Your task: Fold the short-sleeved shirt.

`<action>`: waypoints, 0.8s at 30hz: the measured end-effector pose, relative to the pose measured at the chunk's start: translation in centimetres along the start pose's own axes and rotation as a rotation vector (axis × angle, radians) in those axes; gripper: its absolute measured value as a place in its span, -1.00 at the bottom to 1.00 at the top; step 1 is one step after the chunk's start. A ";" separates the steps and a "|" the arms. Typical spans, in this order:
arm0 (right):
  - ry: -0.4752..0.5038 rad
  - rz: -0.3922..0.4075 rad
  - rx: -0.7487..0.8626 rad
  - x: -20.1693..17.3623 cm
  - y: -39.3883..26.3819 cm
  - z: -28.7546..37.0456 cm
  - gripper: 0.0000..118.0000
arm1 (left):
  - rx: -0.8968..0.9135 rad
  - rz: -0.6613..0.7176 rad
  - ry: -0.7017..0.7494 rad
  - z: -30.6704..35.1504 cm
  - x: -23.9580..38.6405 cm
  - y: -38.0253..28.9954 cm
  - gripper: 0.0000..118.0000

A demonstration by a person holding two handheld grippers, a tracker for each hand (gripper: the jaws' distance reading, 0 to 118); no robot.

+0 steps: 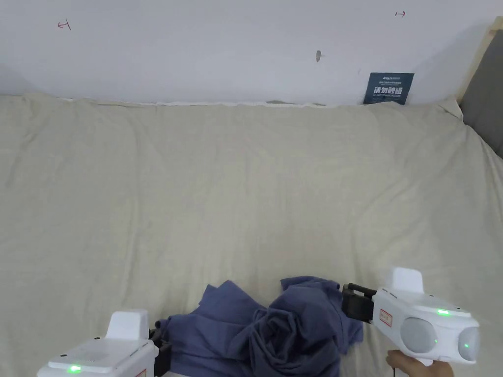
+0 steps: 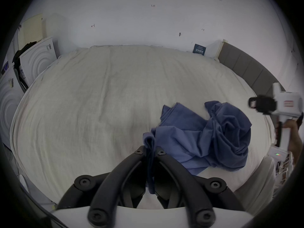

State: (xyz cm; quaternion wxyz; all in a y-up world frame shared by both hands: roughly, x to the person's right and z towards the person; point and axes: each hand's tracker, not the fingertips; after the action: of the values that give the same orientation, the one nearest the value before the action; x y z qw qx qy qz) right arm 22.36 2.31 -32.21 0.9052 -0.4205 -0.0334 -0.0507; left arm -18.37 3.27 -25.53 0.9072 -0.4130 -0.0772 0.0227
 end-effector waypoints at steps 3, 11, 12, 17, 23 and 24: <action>0.001 0.009 -0.057 0.0 -0.2 -3.4 0.68 | 0.002 0.011 -0.013 0.0 -0.1 0.2 -0.87; 0.104 0.023 -0.167 -0.3 -1.4 -7.2 -0.38 | -0.014 0.019 -0.020 -0.8 -0.4 0.1 -0.87; 0.079 0.038 -0.153 -0.5 -1.3 -6.8 -0.53 | -0.018 0.032 -0.023 -1.0 -0.7 0.1 -0.87; 0.080 0.079 -0.026 -0.7 -0.3 -1.7 -0.88 | -0.002 0.162 -0.051 -0.5 -1.9 0.6 -0.87; 0.054 0.138 0.181 1.2 4.3 5.8 -0.88 | 0.112 0.202 -0.061 2.0 -3.4 4.7 -0.87; 0.055 0.133 0.214 1.4 5.2 6.9 -0.88 | 0.139 0.202 -0.053 2.6 -3.6 5.8 -0.87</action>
State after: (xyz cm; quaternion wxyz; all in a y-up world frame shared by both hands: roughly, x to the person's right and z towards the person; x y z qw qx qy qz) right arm 24.26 10.83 -31.56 0.9469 -0.3212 0.0141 0.0019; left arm -22.25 8.65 -28.69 0.9244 -0.3538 -0.0572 0.1302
